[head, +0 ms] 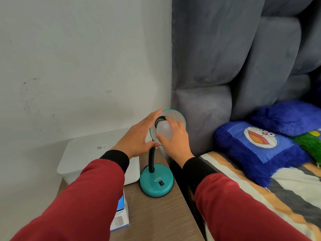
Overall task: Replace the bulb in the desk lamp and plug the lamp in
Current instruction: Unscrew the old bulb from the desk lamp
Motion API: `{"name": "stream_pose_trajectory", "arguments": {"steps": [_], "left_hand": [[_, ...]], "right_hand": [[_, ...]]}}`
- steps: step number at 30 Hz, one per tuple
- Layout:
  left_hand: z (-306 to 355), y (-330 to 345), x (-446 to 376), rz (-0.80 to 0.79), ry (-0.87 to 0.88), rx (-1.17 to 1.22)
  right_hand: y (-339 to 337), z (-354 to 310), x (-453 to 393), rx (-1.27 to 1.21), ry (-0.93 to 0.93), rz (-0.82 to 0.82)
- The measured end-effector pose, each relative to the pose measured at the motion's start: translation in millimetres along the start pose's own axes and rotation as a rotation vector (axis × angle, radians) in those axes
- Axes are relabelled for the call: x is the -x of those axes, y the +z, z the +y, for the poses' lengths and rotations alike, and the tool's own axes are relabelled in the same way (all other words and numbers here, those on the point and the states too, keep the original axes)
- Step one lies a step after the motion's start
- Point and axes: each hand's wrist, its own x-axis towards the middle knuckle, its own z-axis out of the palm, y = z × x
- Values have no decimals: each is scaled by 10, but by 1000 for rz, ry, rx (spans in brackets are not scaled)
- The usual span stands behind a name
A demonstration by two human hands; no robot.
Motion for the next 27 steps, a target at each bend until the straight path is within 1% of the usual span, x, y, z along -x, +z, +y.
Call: {"name": "stream_pose_trajectory", "arguments": {"steps": [2,5,6,7,9,11,12,14,16,20,21,25,27], "left_hand": [[11,5,-3,3,4,0],[28,17,-15,-2,7,-7],[29,17,-17,-1,4,-7],[29,15,-14,2,2,-8],[27,10,-10,5,1,-9],[22,11,-9,7,0,-5],[19,13,-8,7,-2,-2],[15,18,-11,5,-6,-3],[16,19,-12,6,-4,-7],[21,10,-6,15,-4,4],[19,11,-7,15,-4,3],[13,19,-13,10,-2,-6],[11,21,-16,10,-4,-1]], "right_hand": [[11,16,23,-14,15,11],[-9,36,27,-111,152,63],[-22,40,20,-92,165,53],[-39,36,17,-42,139,34],[-64,38,15,51,31,3],[-64,37,33,67,-48,-19],[-53,37,46,33,-42,-25],[-47,26,61,-58,59,-15],[-53,31,44,-82,108,2],[-85,21,34,-1,-48,-9],[-81,20,42,-7,-54,-10],[-63,19,37,-64,107,3],[-85,17,15,-16,92,11]]}}
